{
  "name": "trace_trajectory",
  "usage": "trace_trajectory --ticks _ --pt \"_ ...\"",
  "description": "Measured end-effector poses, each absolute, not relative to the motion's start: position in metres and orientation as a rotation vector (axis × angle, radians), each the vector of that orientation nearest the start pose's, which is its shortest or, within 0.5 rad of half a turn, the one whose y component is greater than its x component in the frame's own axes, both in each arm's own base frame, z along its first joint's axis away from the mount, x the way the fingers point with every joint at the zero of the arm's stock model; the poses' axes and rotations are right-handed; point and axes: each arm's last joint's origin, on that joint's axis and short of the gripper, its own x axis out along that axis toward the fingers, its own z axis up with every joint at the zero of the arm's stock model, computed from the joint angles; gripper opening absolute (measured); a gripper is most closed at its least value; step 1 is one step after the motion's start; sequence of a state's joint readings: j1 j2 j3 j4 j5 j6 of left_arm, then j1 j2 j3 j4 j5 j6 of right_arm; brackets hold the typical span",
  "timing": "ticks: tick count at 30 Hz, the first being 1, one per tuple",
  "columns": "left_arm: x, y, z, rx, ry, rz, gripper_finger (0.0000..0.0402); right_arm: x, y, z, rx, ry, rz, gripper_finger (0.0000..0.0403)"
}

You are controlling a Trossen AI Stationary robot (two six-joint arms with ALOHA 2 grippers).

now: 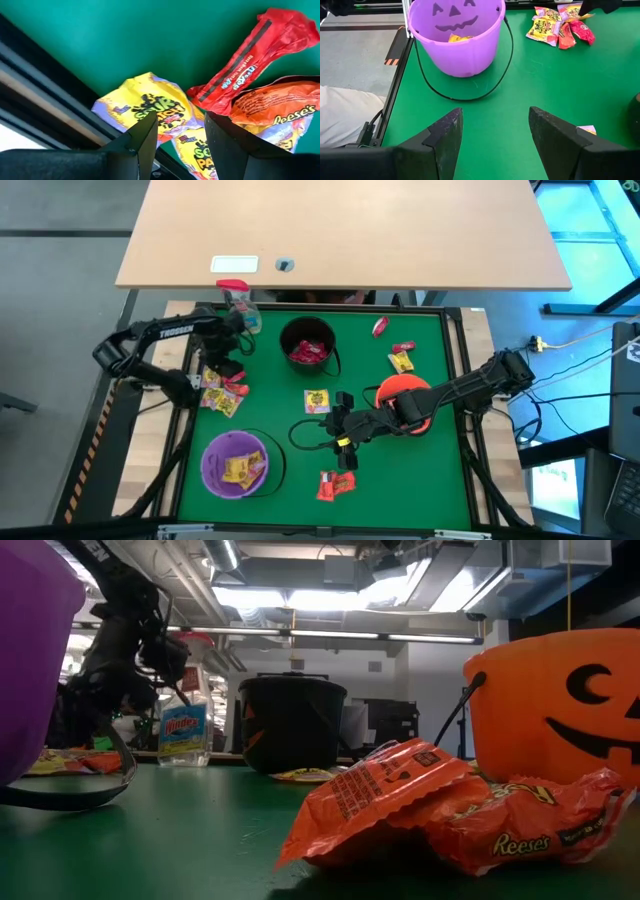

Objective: Sort candy
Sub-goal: Put the yellow candy into the violet bucket

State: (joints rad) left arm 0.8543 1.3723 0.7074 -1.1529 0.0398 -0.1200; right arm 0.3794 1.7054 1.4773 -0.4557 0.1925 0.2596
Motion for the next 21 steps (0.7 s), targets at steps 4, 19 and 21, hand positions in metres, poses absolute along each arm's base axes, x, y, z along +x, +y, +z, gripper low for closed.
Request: trace_trajectory --ticks 4,19,21 --pt "0.117 0.133 0.156 -0.914 1.694 0.663 0.0151 0.357 0.136 0.307 0.056 0.674 0.093 0.0225" --pt "0.121 0.138 0.138 -0.934 1.795 0.629 0.0142 0.357 0.136 0.307 0.056 0.676 0.093 0.0225" --pt "0.121 0.138 0.138 -0.933 1.795 0.629 0.0126 0.357 0.136 0.307 0.056 0.676 0.093 0.0225"
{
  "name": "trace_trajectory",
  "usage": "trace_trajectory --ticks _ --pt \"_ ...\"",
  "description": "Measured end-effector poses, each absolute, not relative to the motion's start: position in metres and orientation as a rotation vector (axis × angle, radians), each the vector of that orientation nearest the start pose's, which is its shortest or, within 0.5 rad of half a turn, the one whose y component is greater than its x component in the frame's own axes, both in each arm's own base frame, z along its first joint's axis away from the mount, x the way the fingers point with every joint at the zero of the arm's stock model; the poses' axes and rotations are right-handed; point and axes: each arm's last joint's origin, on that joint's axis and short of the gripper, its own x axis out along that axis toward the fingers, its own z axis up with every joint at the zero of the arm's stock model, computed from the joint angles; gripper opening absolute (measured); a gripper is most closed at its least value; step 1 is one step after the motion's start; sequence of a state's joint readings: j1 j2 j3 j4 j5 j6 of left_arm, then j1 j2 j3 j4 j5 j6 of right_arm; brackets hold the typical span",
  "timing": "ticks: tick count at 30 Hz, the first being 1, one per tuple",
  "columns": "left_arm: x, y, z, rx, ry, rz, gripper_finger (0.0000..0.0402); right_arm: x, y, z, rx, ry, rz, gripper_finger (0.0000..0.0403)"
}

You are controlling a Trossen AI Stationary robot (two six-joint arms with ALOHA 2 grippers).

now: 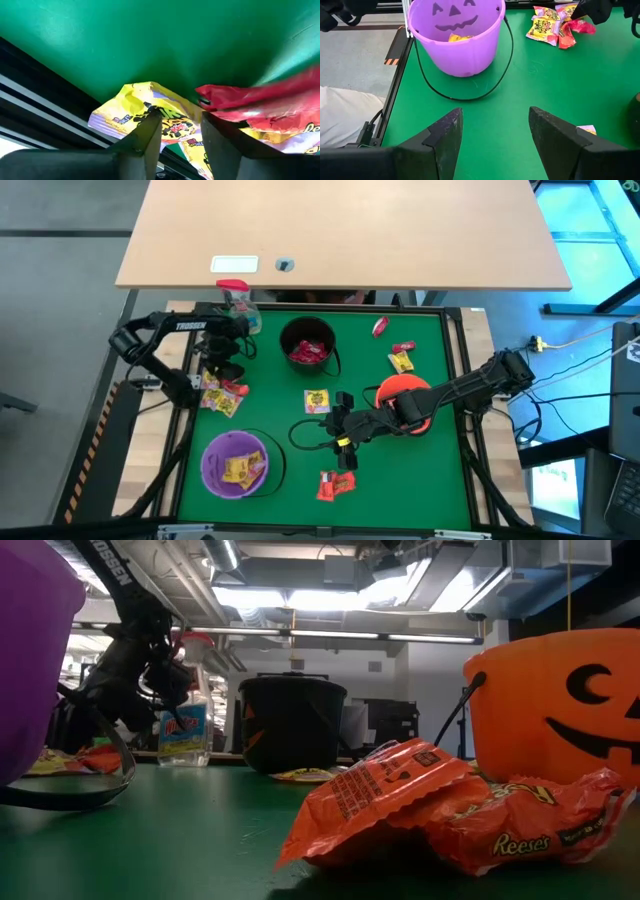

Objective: Sort candy
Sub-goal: Put the yellow candy into the violet bucket

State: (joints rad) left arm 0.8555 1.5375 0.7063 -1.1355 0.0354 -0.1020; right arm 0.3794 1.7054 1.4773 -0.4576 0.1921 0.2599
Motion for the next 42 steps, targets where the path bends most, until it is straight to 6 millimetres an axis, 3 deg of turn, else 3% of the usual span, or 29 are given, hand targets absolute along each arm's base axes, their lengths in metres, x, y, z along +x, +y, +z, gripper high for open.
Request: trace_trajectory --ticks 9,19,24,30,37,42 --pt "0.121 0.138 0.137 -0.928 1.793 0.621 0.0013 0.357 0.136 0.307 0.056 0.676 0.093 0.0225" --pt "0.128 0.143 0.149 -0.879 1.764 0.578 0.0000 0.357 0.136 0.307 0.054 0.676 0.094 0.0225" --pt "0.137 0.142 0.174 -0.820 1.722 0.568 0.0000 0.357 0.136 0.307 0.054 0.676 0.094 0.0225" --pt "0.152 0.131 0.217 -0.718 1.576 0.516 0.0000 0.357 0.136 0.307 0.053 0.675 0.092 0.0225" --pt "0.166 0.105 0.272 -0.581 1.412 0.460 0.0000 0.357 0.136 0.307 0.052 0.675 0.090 0.0225" --pt "0.174 0.085 0.289 -0.526 1.375 0.409 0.0000 0.357 0.136 0.307 0.051 0.674 0.087 0.0225"
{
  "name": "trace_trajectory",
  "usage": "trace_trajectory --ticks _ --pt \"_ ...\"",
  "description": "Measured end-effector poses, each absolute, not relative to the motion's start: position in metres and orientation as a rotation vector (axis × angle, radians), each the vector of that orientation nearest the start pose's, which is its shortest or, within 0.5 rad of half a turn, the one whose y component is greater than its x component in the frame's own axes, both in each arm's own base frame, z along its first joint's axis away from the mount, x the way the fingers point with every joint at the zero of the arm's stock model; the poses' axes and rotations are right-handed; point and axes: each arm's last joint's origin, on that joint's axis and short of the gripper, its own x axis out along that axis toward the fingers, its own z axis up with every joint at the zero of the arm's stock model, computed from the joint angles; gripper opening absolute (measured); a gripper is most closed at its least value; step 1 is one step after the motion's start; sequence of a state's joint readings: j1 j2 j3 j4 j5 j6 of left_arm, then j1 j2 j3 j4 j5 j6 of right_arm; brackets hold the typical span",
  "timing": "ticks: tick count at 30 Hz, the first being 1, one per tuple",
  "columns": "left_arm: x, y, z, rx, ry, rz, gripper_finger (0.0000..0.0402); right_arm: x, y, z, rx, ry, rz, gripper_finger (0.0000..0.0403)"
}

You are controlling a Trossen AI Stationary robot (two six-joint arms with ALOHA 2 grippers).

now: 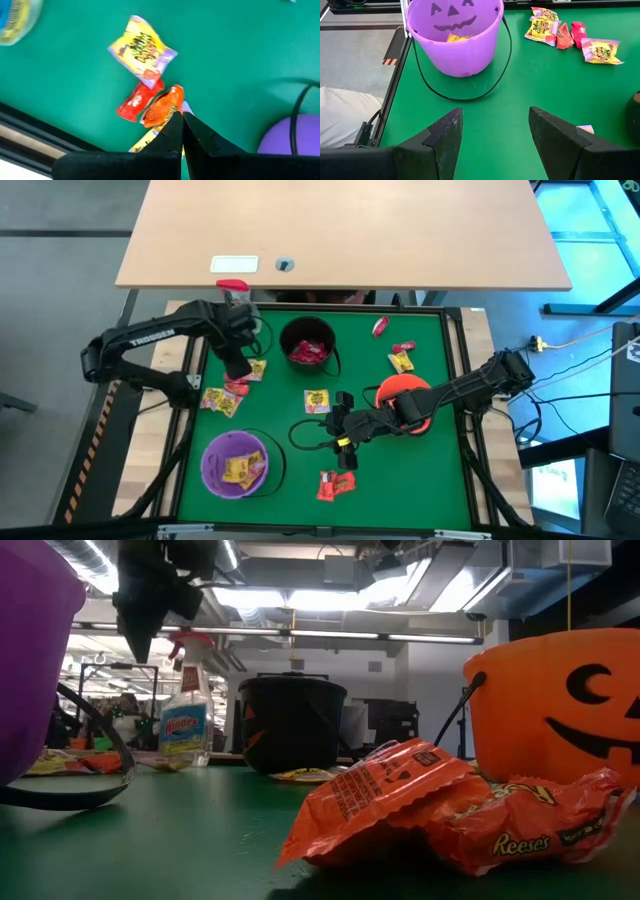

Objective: Sort candy
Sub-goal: Put the yellow candy into the violet bucket

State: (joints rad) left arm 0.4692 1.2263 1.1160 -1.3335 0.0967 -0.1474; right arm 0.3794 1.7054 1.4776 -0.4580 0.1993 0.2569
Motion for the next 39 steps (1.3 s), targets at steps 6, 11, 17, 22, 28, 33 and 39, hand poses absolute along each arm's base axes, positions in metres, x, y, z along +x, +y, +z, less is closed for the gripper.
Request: trace_trajectory --ticks 6,11,17,22,28,33,39 --pt "0.185 0.083 0.283 -0.427 1.399 0.385 0.0000 0.357 0.136 0.308 0.053 0.669 0.088 0.0225" --pt "0.200 0.091 0.275 -0.364 1.369 0.349 0.0017 0.357 0.136 0.308 0.054 0.668 0.088 0.0225" --pt "0.216 0.105 0.252 -0.324 1.458 0.338 0.0082 0.357 0.136 0.308 0.054 0.668 0.088 0.0225" --pt "0.223 0.121 0.231 -0.285 1.557 0.360 0.0140 0.357 0.137 0.308 0.055 0.668 0.089 0.0225" --pt "0.226 0.141 0.224 -0.300 1.491 0.381 0.0178 0.356 0.140 0.308 0.072 0.662 0.060 0.0225" --pt "0.221 0.151 0.220 -0.356 1.450 0.390 0.0184 0.349 0.153 0.307 0.019 0.650 0.025 0.0225" --pt "0.202 0.152 0.185 -0.425 1.487 0.404 0.0185 0.340 0.167 0.281 -0.006 0.661 0.030 0.0225"
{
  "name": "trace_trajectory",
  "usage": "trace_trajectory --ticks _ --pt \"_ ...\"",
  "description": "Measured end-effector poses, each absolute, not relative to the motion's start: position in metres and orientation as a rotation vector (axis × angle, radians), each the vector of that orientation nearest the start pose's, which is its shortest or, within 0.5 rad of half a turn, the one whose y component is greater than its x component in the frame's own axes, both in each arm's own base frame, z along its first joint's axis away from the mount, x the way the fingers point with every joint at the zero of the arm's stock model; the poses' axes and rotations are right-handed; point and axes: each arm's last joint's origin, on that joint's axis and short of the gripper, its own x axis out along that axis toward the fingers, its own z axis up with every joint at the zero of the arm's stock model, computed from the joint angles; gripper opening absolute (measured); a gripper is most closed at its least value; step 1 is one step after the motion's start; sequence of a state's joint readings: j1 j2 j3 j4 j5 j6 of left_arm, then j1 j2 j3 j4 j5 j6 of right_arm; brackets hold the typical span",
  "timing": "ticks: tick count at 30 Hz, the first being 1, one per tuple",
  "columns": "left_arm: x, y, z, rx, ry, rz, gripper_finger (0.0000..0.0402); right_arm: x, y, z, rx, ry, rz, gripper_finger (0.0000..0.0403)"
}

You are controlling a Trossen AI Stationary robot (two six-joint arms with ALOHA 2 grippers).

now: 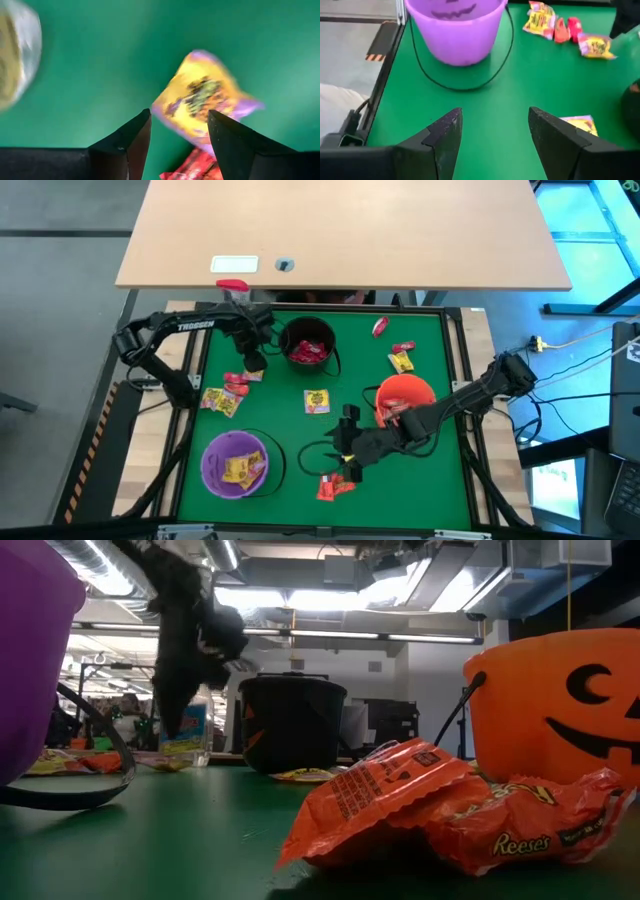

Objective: Sort candy
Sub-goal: Put the yellow candy into the violet bucket

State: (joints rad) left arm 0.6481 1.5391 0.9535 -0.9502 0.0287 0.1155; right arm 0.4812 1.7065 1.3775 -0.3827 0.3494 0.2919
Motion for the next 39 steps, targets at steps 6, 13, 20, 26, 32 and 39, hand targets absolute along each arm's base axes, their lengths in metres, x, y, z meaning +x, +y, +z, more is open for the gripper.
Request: trace_trajectory --ticks 6,13,20,26,32,39 --pt "0.184 0.152 0.159 -0.480 1.498 0.446 0.0185 0.339 0.164 0.258 0.025 0.646 0.022 0.0225" --pt "0.184 0.155 0.153 -0.536 1.414 0.437 0.0185 0.341 0.162 0.257 0.041 0.616 0.020 0.0225" --pt "0.184 0.156 0.153 -0.557 1.402 0.456 0.0184 0.341 0.163 0.257 0.039 0.612 0.023 0.0225" --pt "0.184 0.155 0.153 -0.574 1.400 0.470 0.0150 0.342 0.163 0.258 0.042 0.604 0.025 0.0225" --pt "0.183 0.154 0.150 -0.595 1.400 0.486 0.0080 0.342 0.163 0.258 0.042 0.605 0.025 0.0225" --pt "0.176 0.148 0.140 -0.604 1.427 0.482 0.0005 0.342 0.163 0.258 0.041 0.605 0.025 0.0225"
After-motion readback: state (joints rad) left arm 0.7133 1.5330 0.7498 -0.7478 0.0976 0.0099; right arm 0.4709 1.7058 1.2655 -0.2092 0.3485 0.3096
